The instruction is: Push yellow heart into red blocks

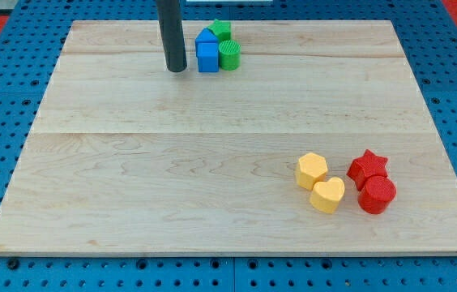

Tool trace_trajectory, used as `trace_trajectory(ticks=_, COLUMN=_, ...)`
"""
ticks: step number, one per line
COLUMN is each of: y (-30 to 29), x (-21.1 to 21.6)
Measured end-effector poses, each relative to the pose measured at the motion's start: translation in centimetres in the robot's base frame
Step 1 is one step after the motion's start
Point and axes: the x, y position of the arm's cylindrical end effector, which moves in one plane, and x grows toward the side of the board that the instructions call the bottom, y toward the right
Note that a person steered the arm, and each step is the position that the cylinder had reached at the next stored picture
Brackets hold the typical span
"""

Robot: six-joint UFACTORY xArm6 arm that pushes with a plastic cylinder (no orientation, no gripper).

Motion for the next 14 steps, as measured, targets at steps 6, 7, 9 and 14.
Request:
trace_trajectory(ticks=6, y=-1.5, x=-1.7)
trace_trajectory(ticks=7, y=-2.1, x=-3.6)
trace_trajectory(ticks=9, y=2.4, x=5.2)
trace_trajectory(ticks=14, y=8.0, x=18.8)
